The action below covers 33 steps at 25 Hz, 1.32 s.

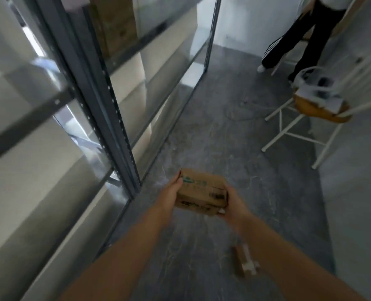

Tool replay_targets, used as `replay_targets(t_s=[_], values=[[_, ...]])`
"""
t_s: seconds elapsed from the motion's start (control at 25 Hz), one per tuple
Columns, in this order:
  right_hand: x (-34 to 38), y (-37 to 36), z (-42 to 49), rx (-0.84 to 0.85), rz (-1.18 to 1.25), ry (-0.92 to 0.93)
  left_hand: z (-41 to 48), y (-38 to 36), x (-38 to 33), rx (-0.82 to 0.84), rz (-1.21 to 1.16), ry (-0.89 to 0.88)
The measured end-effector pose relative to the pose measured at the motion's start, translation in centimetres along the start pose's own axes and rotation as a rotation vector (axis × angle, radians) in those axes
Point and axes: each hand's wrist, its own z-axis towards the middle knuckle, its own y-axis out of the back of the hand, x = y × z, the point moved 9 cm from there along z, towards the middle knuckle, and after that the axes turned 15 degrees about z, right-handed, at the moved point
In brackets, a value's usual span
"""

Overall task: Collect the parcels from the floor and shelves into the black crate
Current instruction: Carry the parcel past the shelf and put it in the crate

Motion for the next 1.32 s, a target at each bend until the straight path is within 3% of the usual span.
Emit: replay_targets(t_s=[0.16,0.28,0.36,0.52,0.64,0.8,0.96,1.16,1.32], values=[[17.0,-8.1,-13.3,0.097,0.190,0.302,-10.5,-0.6,-21.7,0.004,0.032,-0.353],[25.1,-12.1,-22.5,0.171,0.343,0.386,-18.7,-1.9,-33.0,-0.056,0.168,-0.558],[28.7,-13.1,-26.3,0.178,0.382,0.501,-22.0,-2.7,-36.8,-0.092,0.199,-0.596],[33.6,-15.0,-34.9,0.361,0.297,0.771,-28.6,-2.7,-41.3,-0.226,0.164,-0.693],[34.3,-16.8,-38.7,0.449,0.202,0.853,-32.7,-1.2,-42.0,-0.331,0.131,-0.745],[32.1,-19.9,-40.5,0.646,0.072,0.699,-39.9,2.0,-42.3,-0.485,0.223,-0.947],[26.3,-24.8,-42.3,0.919,-0.259,0.480,-47.6,6.7,-40.2,-0.677,0.201,-0.991],[13.7,-30.9,-45.4,1.210,-0.633,0.193,-57.5,11.6,-32.5,-1.067,0.214,-0.912],[2.9,-34.0,-50.7,1.342,-0.609,-0.004,-65.2,15.5,-22.9,-1.343,0.126,-0.655]])
